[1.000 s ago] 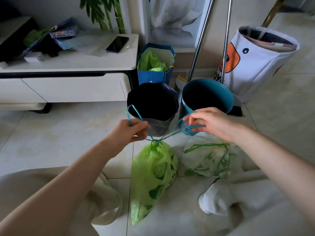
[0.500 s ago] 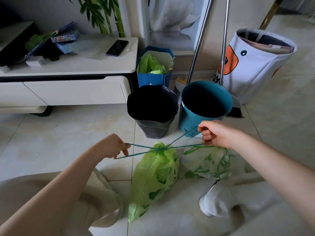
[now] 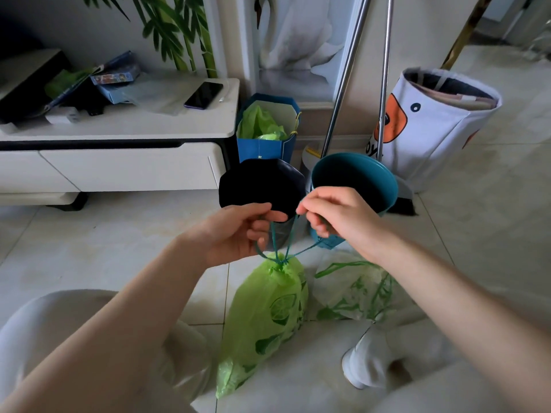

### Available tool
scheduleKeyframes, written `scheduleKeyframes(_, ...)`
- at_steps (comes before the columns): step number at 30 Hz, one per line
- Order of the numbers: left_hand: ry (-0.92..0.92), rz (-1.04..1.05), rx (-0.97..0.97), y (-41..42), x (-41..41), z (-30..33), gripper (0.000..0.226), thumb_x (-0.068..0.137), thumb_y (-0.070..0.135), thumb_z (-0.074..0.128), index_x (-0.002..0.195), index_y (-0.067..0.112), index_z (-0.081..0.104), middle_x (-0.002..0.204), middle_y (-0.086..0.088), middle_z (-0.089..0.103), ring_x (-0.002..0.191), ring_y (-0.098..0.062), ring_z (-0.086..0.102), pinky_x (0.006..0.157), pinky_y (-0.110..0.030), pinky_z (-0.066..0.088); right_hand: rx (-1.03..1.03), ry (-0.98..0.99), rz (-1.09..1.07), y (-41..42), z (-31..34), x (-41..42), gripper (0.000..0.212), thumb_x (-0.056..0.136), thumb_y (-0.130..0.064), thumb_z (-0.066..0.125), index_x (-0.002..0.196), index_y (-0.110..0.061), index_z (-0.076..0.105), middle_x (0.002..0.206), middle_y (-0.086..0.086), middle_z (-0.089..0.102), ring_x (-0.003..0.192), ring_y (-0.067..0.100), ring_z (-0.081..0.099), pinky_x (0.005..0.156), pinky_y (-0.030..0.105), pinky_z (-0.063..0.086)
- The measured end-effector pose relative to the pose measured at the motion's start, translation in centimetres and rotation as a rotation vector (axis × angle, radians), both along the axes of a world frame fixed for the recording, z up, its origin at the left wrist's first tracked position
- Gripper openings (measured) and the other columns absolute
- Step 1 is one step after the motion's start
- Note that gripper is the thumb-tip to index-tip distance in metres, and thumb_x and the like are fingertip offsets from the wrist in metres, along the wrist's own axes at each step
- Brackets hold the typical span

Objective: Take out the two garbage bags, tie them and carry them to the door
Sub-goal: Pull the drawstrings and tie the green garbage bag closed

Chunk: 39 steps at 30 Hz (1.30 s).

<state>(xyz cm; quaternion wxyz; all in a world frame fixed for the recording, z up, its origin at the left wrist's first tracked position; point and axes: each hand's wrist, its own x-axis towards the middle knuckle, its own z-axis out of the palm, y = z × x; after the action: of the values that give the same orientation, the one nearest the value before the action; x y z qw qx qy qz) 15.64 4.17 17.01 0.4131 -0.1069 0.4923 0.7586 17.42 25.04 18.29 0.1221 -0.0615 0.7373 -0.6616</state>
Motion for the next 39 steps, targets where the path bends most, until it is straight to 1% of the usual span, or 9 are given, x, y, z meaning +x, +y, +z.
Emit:
scheduleKeyframes(8, 0.018, 0.203, -0.104, 3.4, -1.1, -0.1, 0.027, 0.092, 0.026, 0.059, 0.080, 0.002, 0.063, 0.069, -0.012, 0.068, 0.040, -0.011, 0.048, 0.047, -0.024, 0.052, -0.022, 0.077, -0.017, -0.6, 1.3, -0.3, 0.019, 0.090, -0.011, 0.051, 0.087, -0.005, 0.069, 0.061, 0.004, 0.060, 0.052, 0.016, 0.053, 0.050, 0.025, 0.044)
scheduleKeyframes(12, 0.069, 0.233, -0.174, 3.2, -1.5, -0.3, 0.044, 0.092, 0.030, 0.059, 0.057, 0.005, 0.065, 0.071, -0.017, 0.071, 0.044, -0.017, 0.060, 0.051, -0.029, 0.056, 0.000, 0.065, -0.100, -0.2, 1.1, -0.7, 0.019, 0.091, -0.006, 0.049, 0.091, -0.003, 0.068, 0.064, 0.007, 0.059, 0.050, 0.014, 0.052, 0.048, 0.026, 0.041)
scheduleKeyframes(16, 0.110, -0.001, -0.092, 3.6, -1.0, -0.3, 0.054, 0.095, 0.048, 0.045, 0.084, 0.005, 0.077, 0.091, -0.015, 0.075, 0.081, -0.024, 0.072, 0.069, -0.032, 0.060, 0.020, 0.077, 0.009, -0.2, 1.1, -0.2, 0.019, 0.091, -0.007, 0.050, 0.083, -0.004, 0.068, 0.063, 0.010, 0.058, 0.048, 0.015, 0.051, 0.047, 0.027, 0.041)
scheduleKeyframes(19, 0.132, 0.045, 0.078, 3.8, -0.8, -0.1, 0.051, 0.095, 0.046, 0.042, 0.088, 0.010, 0.078, 0.082, -0.007, 0.075, 0.078, -0.022, 0.072, 0.066, -0.030, 0.058, 0.078, 0.026, 0.112, -0.5, 0.8, 0.2, 0.020, 0.092, -0.012, 0.052, 0.087, 0.002, 0.066, 0.064, 0.007, 0.063, 0.053, 0.017, 0.058, 0.051, 0.029, 0.049)
scheduleKeyframes(22, 0.151, 0.169, 0.183, 3.6, -1.0, 0.1, 0.039, 0.093, 0.039, 0.049, 0.101, 0.010, 0.074, 0.101, -0.004, 0.075, 0.089, -0.017, 0.072, 0.071, -0.029, 0.059, 0.159, -0.031, 0.177, -0.5, 0.3, 0.1, 0.024, 0.092, -0.015, 0.053, 0.089, 0.005, 0.065, 0.073, 0.008, 0.072, 0.070, 0.026, 0.070, 0.073, 0.042, 0.059)
scheduleKeyframes(26, 0.206, 0.284, 0.184, 3.3, -1.0, 0.0, 0.020, 0.095, 0.022, 0.048, 0.105, 0.013, 0.062, 0.074, 0.006, 0.067, 0.074, -0.011, 0.069, 0.065, -0.023, 0.056, 0.248, -0.050, 0.226, 0.2, -1.2, -0.6, 0.019, 0.089, -0.020, 0.055, 0.085, -0.014, 0.073, 0.083, 0.005, 0.076, 0.091, 0.023, 0.070, 0.091, 0.043, 0.055)
scheduleKeyframes(31, 0.331, 0.281, 0.136, 3.7, -0.8, 0.2, 0.019, 0.097, 0.016, 0.048, 0.109, 0.010, 0.061, 0.067, 0.004, 0.048, 0.052, -0.009, 0.045, 0.054, -0.021, 0.042, 0.234, -0.071, 0.156, 3.0, -4.3, -1.4, 0.016, 0.089, -0.021, 0.060, 0.081, -0.027, 0.073, 0.084, -0.005, 0.076, 0.088, 0.008, 0.070, 0.077, 0.024, 0.057)
scheduleKeyframes(35, 0.382, 0.185, 0.099, 4.7, -0.5, -0.1, 0.027, 0.098, 0.014, 0.047, 0.117, 0.002, 0.061, 0.066, 0.000, 0.052, 0.049, -0.010, 0.040, 0.053, -0.023, 0.038, 0.929, 0.089, 0.080, 7.3, -8.3, -1.3, 0.015, 0.087, -0.021, 0.055, 0.093, -0.022, 0.070, 0.097, -0.005, 0.070, 0.096, 0.015, 0.064, 0.080, 0.026, 0.045)
scheduleKeyframes(39, 0.381, 0.099, 0.137, 5.0, -0.4, -1.0, 0.026, 0.097, 0.015, 0.048, 0.115, 0.005, 0.065, 0.070, -0.002, 0.055, 0.049, -0.012, 0.041, 0.050, -0.023, 0.039, 1.135, 0.154, 0.292, 9.7, -12.4, 0.7, 0.032, 0.089, -0.029, 0.055, 0.119, -0.020, 0.057, 0.117, 0.003, 0.056, 0.110, 0.023, 0.052, 0.091, 0.036, 0.045)
